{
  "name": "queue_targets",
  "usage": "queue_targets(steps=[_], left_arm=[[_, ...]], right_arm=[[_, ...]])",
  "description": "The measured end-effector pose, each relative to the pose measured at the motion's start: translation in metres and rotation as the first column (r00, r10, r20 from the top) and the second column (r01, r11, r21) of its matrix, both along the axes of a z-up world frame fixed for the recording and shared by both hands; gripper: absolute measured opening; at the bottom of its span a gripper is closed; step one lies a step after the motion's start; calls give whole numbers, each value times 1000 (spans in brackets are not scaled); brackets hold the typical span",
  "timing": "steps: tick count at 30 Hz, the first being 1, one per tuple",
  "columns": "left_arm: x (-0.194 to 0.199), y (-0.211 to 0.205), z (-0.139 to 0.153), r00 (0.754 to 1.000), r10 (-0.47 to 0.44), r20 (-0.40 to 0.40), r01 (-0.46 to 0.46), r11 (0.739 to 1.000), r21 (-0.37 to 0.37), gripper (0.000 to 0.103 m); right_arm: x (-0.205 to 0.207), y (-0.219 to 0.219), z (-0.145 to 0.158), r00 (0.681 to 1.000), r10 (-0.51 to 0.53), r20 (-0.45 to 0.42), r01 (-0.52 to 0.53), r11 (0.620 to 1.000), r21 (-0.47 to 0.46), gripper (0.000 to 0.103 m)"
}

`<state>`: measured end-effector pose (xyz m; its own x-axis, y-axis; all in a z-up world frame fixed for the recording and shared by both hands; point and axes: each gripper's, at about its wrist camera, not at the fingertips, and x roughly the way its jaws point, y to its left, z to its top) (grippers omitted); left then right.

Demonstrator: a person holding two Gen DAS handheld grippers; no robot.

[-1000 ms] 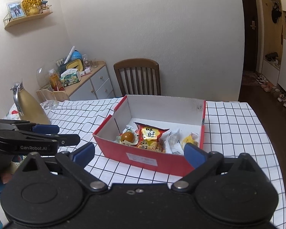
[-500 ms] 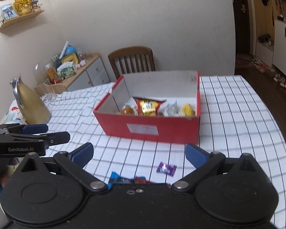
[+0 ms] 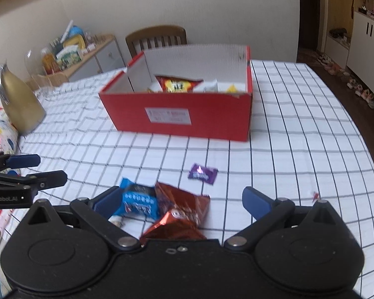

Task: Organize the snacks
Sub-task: 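Grasp the brown Oreo bag with the right tool while the left tool grasps the sausage stick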

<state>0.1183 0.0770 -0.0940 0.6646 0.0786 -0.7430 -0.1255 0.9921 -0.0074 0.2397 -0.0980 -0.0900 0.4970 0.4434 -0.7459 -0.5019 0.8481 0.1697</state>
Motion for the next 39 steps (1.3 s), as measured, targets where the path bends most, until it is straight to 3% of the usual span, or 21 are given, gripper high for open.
queue_targets(steps=[7, 15, 29, 31, 39], left_arm=[[-1, -4, -29, 991, -101, -85, 100, 995, -14, 83], [-1, -21, -55, 960, -232, -157, 243, 968, 56, 83], [10, -24, -78, 934, -282, -219, 292, 956, 13, 82], [12, -24, -79, 929, -293, -227, 302, 953, 5, 69], [14, -27, -77, 916, -325, -235, 330, 944, -21, 56]], right_arm=[[8, -2, -22, 994, -28, -109, 26, 999, -27, 100], [20, 4, -25, 988, -39, -150, 37, 999, -21, 91], [35, 17, -48, 969, -35, -246, 30, 999, -27, 78], [34, 17, -51, 966, -32, -258, 27, 999, -25, 77], [26, 13, -59, 959, 0, -285, 1, 1000, 2, 61]])
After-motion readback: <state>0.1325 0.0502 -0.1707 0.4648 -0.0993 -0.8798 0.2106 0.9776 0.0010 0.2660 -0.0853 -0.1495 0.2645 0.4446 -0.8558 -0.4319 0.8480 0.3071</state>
